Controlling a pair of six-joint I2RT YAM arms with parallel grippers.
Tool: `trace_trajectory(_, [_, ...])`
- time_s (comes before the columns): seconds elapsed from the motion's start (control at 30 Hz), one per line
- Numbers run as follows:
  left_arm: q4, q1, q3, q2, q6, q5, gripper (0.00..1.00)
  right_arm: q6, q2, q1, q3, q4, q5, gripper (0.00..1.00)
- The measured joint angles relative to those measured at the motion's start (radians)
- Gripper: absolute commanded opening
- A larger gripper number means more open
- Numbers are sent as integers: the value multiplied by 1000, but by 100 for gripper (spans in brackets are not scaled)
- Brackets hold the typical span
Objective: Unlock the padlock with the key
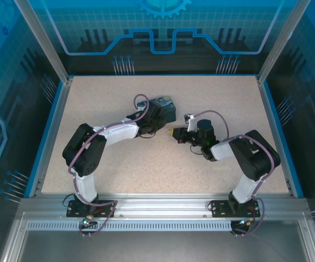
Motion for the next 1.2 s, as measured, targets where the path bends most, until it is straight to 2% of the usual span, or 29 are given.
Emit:
trace_trajectory(0.3, [22,16,-2,-40,-47,43,11,-13,110,0,78,21,-34,0])
trace_trajectory(1.2, [39,18,-22,-49,-77,82,8,-85,116,-21,98,25,-36,0])
